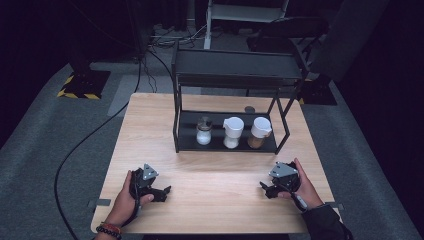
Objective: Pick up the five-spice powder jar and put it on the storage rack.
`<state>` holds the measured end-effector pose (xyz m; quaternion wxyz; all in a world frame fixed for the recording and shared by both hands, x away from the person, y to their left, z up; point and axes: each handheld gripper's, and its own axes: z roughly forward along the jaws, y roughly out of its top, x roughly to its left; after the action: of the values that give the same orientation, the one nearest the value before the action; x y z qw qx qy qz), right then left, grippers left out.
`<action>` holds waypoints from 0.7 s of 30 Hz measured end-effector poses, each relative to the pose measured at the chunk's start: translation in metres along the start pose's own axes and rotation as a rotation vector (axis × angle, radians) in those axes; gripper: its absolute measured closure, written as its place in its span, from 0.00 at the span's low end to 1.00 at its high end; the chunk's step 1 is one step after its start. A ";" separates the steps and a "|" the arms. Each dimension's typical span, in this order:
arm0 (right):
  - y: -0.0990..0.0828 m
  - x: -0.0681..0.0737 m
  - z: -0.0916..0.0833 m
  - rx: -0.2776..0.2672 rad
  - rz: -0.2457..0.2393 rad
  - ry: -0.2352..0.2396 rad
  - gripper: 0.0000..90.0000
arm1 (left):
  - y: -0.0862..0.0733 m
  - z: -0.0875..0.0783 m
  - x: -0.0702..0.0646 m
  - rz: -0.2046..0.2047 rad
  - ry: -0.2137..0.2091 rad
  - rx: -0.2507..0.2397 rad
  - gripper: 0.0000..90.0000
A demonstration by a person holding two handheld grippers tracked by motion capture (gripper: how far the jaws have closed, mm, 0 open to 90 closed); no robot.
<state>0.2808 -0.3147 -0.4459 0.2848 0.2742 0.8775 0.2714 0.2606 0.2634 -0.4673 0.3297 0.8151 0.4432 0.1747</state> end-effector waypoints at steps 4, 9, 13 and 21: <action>-0.006 -0.001 -0.002 0.014 0.007 -0.002 0.03 | 0.000 0.000 0.000 0.000 0.000 0.000 0.01; -0.016 -0.004 -0.005 0.015 0.043 0.007 0.03 | 0.000 0.000 0.000 0.000 0.000 0.000 0.01; -0.024 -0.009 -0.009 0.010 0.074 0.021 0.03 | 0.000 0.000 0.000 0.000 0.000 0.000 0.01; -0.042 -0.020 -0.012 -0.014 0.157 0.056 0.01 | 0.000 0.000 0.000 0.000 0.000 0.000 0.01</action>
<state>0.2728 -0.3612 -0.4573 0.2398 0.3324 0.8591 0.3065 0.2606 0.2634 -0.4674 0.3298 0.8150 0.4432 0.1748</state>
